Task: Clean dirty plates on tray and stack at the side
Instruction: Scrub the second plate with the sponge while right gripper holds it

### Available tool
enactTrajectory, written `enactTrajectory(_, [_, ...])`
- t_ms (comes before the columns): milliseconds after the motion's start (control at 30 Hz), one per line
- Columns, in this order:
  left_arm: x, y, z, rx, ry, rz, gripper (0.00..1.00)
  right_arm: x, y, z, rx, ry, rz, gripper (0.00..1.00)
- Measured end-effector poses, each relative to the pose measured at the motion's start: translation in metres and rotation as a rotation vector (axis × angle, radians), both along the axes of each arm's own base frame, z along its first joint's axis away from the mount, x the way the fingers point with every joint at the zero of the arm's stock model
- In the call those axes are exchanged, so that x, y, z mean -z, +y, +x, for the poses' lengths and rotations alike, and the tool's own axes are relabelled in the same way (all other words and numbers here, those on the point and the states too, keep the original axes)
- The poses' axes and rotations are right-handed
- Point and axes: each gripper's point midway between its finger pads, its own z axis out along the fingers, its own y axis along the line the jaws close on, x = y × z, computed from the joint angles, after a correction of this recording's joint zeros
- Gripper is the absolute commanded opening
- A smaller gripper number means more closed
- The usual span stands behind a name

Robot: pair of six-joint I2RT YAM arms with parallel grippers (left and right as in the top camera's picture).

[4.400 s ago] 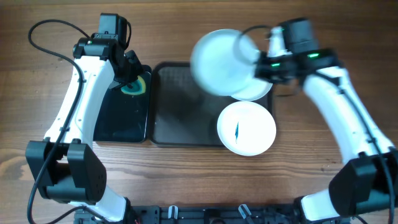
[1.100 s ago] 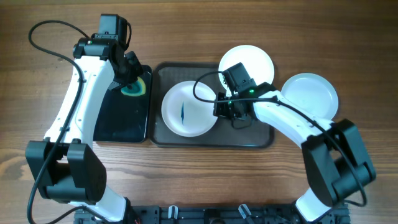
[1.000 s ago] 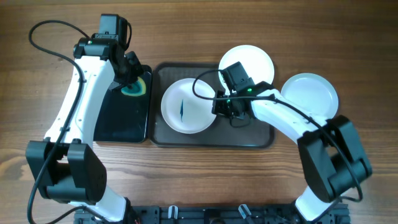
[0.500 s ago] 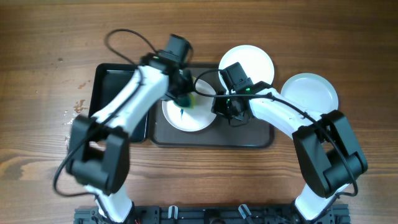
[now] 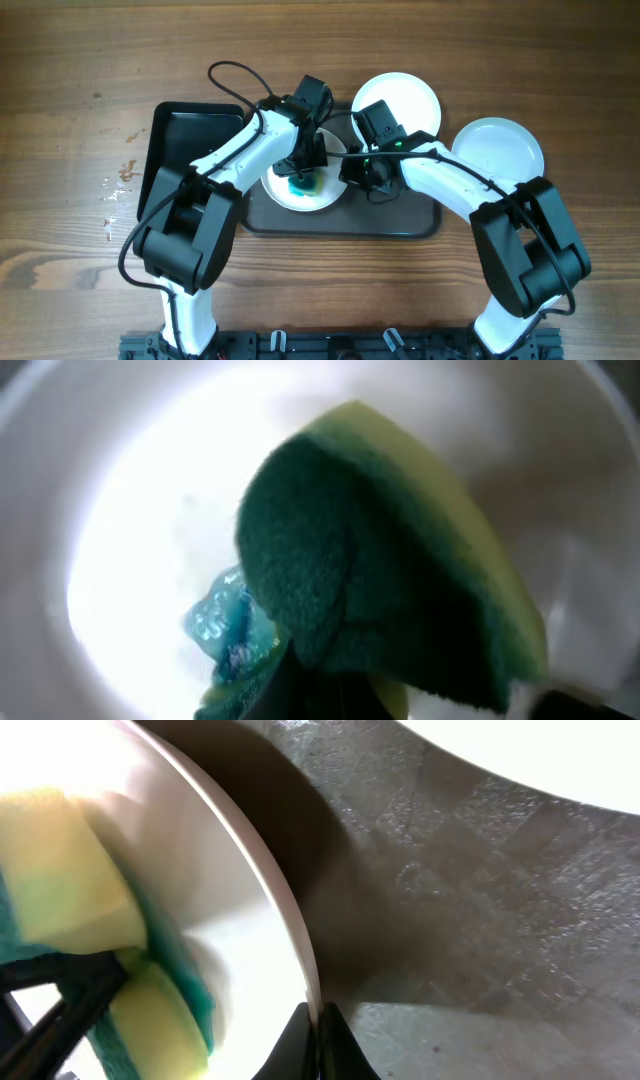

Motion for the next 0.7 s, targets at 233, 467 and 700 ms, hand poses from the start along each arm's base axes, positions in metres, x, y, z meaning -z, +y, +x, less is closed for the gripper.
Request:
enactTrajectory(233, [-0.002, 0.037, 0.010, -0.034, -0.049, 0.165, 0.04, 0.001, 0.002, 0.000, -0.003, 0.003, 0.009, 0.04])
enactTrajectory(467, [0.001, 0.023, -0.001, 0.033, 0.008, 0.092, 0.04, 0.001, 0.001, -0.001, -0.003, 0.005, 0.008, 0.04])
enactTrajectory(700, [-0.002, -0.016, 0.008, 0.151, -0.024, -0.104, 0.04, 0.001, -0.002, 0.000, 0.003, 0.008, 0.004, 0.04])
